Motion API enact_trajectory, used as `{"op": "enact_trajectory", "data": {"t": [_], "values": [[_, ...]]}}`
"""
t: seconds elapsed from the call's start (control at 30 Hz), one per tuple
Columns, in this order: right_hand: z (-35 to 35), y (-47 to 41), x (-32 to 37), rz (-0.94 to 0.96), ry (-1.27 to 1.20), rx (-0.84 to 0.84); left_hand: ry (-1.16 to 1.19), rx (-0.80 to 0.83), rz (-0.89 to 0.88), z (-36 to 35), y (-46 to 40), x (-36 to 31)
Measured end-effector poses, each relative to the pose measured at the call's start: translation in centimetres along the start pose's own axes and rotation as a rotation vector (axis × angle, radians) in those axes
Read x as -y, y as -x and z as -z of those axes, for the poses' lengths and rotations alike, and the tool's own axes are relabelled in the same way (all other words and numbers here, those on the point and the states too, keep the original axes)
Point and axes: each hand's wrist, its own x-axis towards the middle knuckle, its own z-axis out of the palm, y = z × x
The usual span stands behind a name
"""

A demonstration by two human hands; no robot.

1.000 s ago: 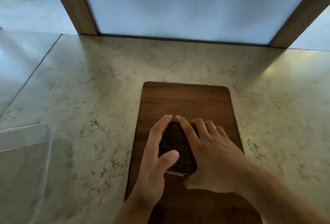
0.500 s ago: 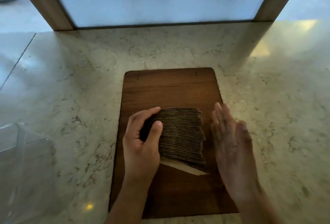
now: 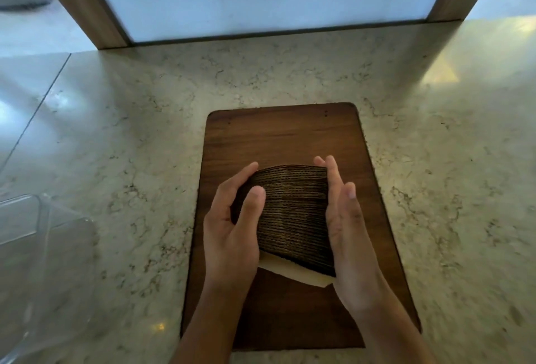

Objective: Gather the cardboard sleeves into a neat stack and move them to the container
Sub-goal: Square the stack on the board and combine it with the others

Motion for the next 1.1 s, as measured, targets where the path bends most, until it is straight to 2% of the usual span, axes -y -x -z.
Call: {"op": "enact_trajectory", "data": {"t": [0.1, 0.13, 0.27, 0.33, 0.4, 0.5, 0.6, 0.7, 0.9, 1.1], "values": [[1.3, -0.2, 0.8, 0.036, 0.194, 0.062, -0.019, -0.067, 0.004, -0.5, 0.1, 0.1], [1.8, -0.3, 1.6, 0.059, 0.345, 0.077, -0.021, -0.080, 0.002, -0.5, 0.1, 0.1], [2.4, -0.3, 3.9, 0.301, 1.278, 0.208, -0.047, -0.068, 0.020, -0.3, 0.0, 0.3], [0.8, -1.0, 4.4, 0.333, 1.564, 0.358, -0.010, -0.057, 0.031, -0.2, 0.0, 0.3], [-0.8, -2.1, 4.7, 0.334, 1.734, 0.471, 0.001, -0.066, 0.023, -0.2, 0.0, 0.3], [-2.1, -3.4, 5.6, 0.324, 1.870, 0.462, 0.008, -0.083, 0.004, -0.3, 0.0, 0.4], [-2.6, -3.2, 6.0, 0.286, 1.891, 0.427, 0.145, -0.089, 0.011, -0.1, 0.4, 0.0], [-2.2, -3.1, 5.4, 0.245, 1.866, 0.399, 0.260, -0.025, 0.041, -0.2, 0.8, 0.1], [-1.6, -3.4, 4.6, 0.195, 1.798, 0.450, 0.212, 0.054, 0.040, 0.7, 1.0, 0.4], [-1.4, -3.8, 4.1, 0.222, 1.766, 0.431, 0.221, 0.198, 0.197, 1.4, 0.5, -0.1]]}}
